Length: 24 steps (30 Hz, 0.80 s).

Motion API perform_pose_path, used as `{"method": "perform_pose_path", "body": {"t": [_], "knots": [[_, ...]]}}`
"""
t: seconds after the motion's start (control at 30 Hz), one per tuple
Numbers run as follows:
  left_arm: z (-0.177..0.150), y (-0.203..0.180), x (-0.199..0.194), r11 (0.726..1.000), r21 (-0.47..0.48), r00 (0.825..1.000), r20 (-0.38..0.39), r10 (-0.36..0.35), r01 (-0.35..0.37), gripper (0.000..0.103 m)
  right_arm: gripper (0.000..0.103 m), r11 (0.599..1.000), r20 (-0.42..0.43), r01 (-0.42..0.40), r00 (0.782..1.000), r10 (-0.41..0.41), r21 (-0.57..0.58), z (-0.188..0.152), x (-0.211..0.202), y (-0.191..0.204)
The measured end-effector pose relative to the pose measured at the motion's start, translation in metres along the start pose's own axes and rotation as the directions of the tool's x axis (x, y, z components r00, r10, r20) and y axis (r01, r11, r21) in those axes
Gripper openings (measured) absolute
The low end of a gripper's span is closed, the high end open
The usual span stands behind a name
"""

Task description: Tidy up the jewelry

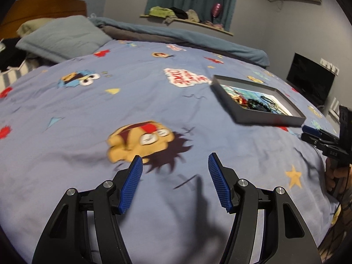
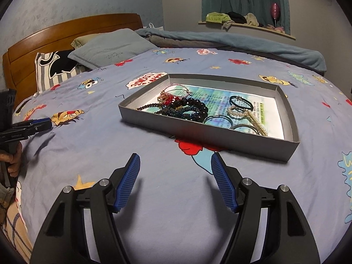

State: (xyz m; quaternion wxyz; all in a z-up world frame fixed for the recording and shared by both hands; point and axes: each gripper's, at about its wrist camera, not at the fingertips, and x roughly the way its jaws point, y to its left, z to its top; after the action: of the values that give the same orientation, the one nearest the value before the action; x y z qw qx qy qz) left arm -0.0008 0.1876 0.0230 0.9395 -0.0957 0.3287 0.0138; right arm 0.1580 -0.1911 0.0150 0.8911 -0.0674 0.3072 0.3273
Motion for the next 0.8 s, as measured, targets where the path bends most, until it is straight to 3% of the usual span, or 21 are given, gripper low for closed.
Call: {"method": "perform_pose_path", "body": {"t": [0.43,0.53,0.7,0.8], "knots": [[-0.025,0.006,-0.016,1.000,-0.011,1.000,0.004,-0.014,0.014,0.063,0.070,0.996,-0.002,0.070,0.998,-0.070,0.057,-0.028,-0.038,-0.030],[-0.025,-0.011,-0.018,0.999,0.034,1.000,0.011,-0.019,0.019,0.077,0.072,0.994,0.019,0.088,0.996,-0.089,0.067,-0.030,-0.048,-0.033],[-0.015,-0.058,-0.022,0.989,0.141,0.997,0.059,-0.056,0.047,0.080,0.076,0.992,0.053,0.111,0.992,-0.114,0.067,-0.029,-0.059,-0.033],[-0.004,-0.088,-0.021,0.984,0.160,0.990,0.102,-0.094,0.077,0.089,0.077,0.991,0.058,0.117,0.991,-0.121,0.066,-0.028,-0.060,-0.033]]}}
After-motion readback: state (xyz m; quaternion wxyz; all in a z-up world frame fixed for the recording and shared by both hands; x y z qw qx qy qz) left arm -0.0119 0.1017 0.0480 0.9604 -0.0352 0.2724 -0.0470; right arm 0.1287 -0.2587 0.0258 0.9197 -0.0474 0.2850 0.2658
